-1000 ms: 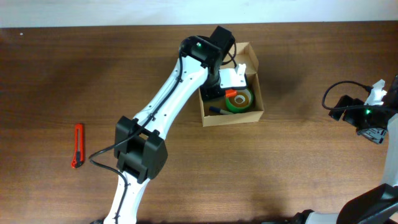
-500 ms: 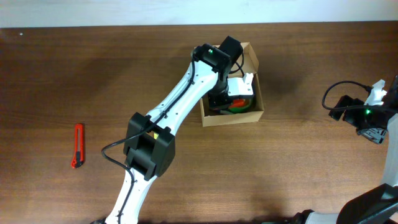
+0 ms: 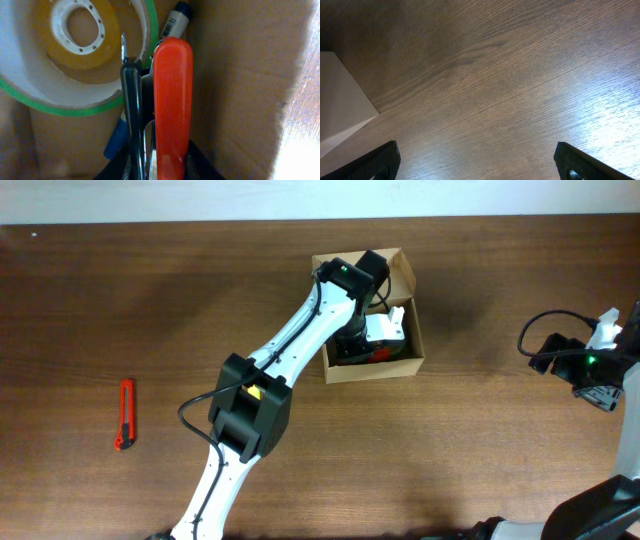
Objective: Pack container
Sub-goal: 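Lower the stapler into the box and open the left gripper, then move the left gripper to the yellow highlighter and grasp it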
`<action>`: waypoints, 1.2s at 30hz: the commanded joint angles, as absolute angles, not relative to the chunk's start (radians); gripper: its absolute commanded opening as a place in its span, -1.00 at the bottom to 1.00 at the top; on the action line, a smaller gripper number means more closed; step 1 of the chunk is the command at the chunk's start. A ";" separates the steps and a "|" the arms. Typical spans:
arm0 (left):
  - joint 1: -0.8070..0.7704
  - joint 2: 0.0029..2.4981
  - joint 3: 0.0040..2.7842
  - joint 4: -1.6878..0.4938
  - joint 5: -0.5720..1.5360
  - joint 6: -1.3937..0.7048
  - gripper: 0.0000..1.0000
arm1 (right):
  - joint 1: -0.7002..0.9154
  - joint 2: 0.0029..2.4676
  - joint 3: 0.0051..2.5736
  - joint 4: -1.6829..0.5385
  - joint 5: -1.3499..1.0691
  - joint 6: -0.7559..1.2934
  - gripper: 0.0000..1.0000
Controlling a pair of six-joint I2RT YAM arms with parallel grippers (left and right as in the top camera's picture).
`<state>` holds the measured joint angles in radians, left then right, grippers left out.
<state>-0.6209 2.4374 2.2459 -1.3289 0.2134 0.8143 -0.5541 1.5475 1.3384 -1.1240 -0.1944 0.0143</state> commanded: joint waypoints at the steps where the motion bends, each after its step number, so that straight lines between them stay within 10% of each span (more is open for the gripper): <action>1: -0.620 2.440 2.230 -1.319 0.240 0.802 -0.97 | -0.557 1.540 1.339 -1.126 -0.211 0.008 0.99; 5: -0.612 2.440 2.225 -1.318 0.238 0.801 -0.83 | -0.557 1.540 1.339 -1.125 -0.211 0.008 0.98; 11: -0.600 2.435 2.226 -1.304 0.189 0.733 0.66 | -0.557 1.540 1.339 -1.125 -0.211 0.008 0.99; 36: -0.466 1.865 2.221 -1.234 -0.155 0.488 0.47 | -0.556 1.540 1.339 -1.111 -0.220 0.009 0.99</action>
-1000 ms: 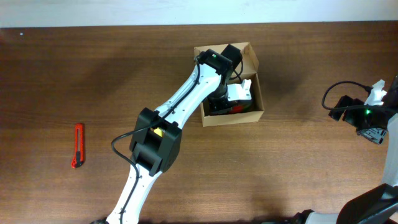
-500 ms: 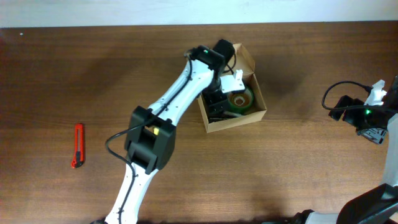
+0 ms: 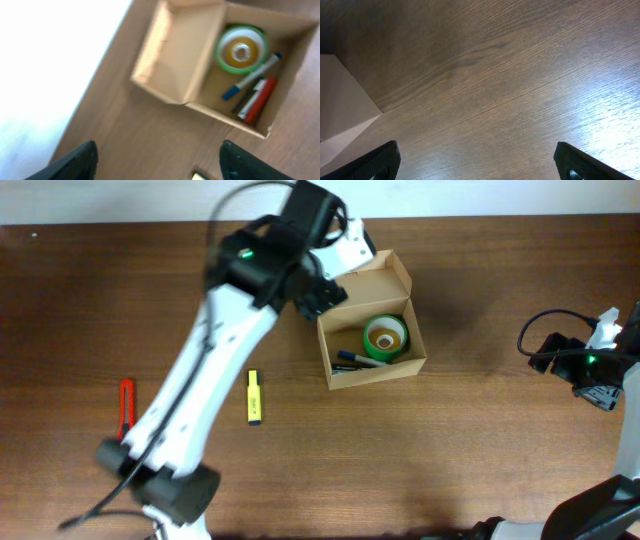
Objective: Pack container
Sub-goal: 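Move the left gripper to the yellow highlighter and grasp it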
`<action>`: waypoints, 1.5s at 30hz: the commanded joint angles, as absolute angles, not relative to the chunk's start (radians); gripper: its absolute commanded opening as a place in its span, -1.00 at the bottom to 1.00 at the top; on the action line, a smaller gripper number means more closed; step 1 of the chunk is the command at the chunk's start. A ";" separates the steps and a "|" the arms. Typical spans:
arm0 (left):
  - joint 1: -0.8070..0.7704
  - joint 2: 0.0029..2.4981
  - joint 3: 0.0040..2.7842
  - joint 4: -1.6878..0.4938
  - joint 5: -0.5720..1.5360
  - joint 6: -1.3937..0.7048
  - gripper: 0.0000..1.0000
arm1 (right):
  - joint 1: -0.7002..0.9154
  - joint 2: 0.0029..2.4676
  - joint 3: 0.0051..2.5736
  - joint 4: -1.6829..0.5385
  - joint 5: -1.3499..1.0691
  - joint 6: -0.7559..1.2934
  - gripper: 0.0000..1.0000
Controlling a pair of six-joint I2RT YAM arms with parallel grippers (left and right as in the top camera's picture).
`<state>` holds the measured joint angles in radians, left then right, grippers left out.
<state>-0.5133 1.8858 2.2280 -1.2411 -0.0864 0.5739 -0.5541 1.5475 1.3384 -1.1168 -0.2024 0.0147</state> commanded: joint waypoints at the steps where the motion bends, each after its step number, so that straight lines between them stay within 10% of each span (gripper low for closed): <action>1: -0.440 1.851 2.211 -1.221 -0.155 0.466 0.43 | -0.557 1.540 1.339 -1.110 -0.227 0.009 0.98; 20: -0.111 1.637 1.354 -1.148 -0.001 0.049 0.34 | -0.556 1.546 1.339 -1.107 -0.263 0.009 0.98; 45: -0.293 1.900 1.134 -0.757 -0.026 -0.263 0.31 | -0.556 1.551 1.339 -1.102 -0.258 0.008 0.98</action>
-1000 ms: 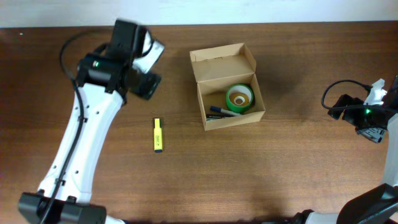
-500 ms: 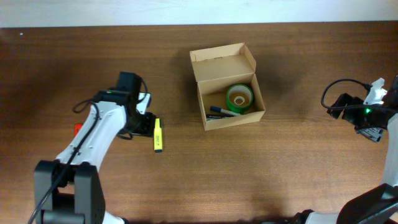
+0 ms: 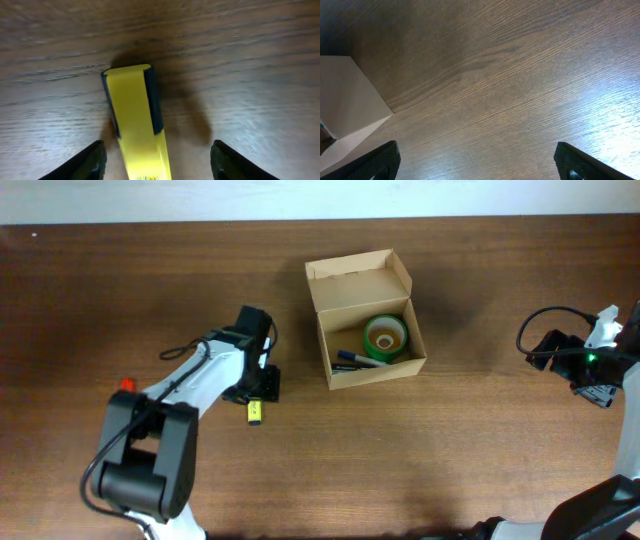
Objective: Pack container
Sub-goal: 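Move the left gripper to the yellow highlighter and grasp it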
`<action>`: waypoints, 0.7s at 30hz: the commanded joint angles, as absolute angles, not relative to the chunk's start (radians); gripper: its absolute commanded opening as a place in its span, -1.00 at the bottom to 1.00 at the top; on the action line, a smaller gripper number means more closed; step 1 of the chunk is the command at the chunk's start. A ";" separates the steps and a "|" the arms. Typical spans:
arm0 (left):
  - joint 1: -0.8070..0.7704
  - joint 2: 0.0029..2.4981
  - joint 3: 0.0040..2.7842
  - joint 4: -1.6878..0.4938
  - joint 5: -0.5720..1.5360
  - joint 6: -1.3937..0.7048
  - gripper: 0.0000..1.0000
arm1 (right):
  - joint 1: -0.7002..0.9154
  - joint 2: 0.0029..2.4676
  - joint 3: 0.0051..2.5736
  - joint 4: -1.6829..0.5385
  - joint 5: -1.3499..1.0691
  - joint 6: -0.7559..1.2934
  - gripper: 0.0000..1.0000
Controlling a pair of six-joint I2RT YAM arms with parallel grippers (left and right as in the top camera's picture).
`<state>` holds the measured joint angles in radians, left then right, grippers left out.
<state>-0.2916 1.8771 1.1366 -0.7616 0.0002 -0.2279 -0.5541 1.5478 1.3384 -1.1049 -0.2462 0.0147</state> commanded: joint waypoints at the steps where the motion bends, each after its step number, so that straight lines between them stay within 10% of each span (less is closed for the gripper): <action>1: -0.293 1.905 1.134 -0.754 -0.029 -0.266 0.31 | -0.556 1.551 1.339 -1.102 -0.258 0.008 0.99; 7: -0.293 1.906 1.134 -0.743 -0.049 -0.284 0.25 | -0.556 1.551 1.339 -1.094 -0.258 0.008 0.99; 21: -0.292 1.906 1.134 -0.725 -0.049 -0.284 -0.91 | -0.556 1.551 1.339 -1.093 -0.258 0.008 0.98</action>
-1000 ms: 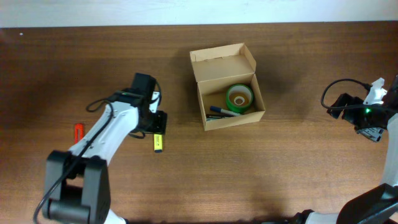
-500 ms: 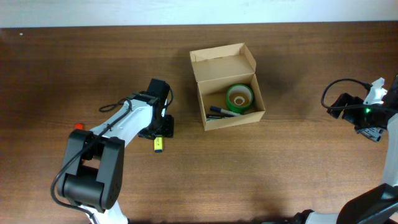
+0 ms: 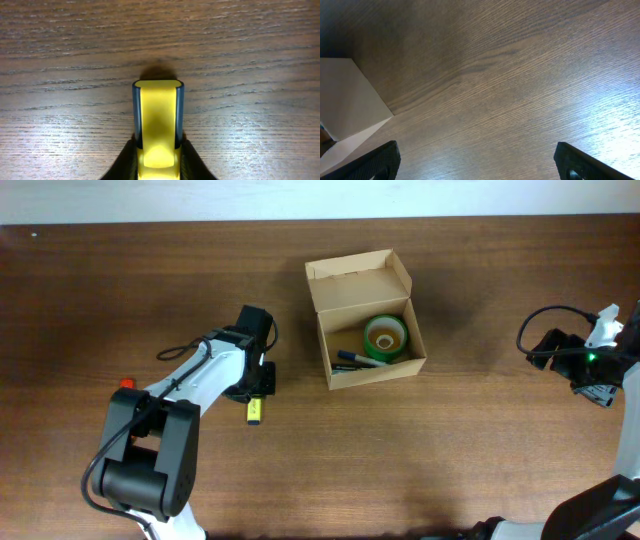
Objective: Pack container
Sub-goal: 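Move the left gripper to the yellow highlighter and grasp it, then carry the yellow highlighter with the left gripper into the box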
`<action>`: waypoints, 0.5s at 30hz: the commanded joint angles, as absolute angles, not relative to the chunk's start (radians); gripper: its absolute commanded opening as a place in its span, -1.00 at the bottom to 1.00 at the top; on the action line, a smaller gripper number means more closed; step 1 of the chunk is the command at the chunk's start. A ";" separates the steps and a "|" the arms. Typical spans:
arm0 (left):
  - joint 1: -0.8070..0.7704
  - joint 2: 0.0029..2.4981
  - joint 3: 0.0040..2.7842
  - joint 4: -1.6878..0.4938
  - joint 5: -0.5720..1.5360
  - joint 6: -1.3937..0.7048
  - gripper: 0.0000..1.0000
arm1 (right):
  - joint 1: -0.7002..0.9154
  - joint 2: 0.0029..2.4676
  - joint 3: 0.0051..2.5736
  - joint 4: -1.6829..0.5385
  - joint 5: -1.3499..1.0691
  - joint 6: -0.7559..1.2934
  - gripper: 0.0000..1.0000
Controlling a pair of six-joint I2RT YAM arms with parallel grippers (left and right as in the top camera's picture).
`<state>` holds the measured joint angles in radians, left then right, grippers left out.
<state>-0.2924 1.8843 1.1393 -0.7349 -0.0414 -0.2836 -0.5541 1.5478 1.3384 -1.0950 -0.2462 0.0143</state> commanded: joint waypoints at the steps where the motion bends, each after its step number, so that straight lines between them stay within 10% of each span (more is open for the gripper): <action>1: -0.292 1.906 1.135 -0.725 -0.049 -0.284 -0.96 | -0.556 1.551 1.339 -1.093 -0.258 0.008 0.98; 15: -0.292 1.905 1.529 -0.951 -0.080 0.079 -0.97 | -0.556 1.551 1.339 -1.093 -0.251 0.008 0.98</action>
<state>-0.2924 1.9022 1.3998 -0.9264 -0.0521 -0.0536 -0.5541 1.5478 1.3384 -1.0946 -0.2459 0.0143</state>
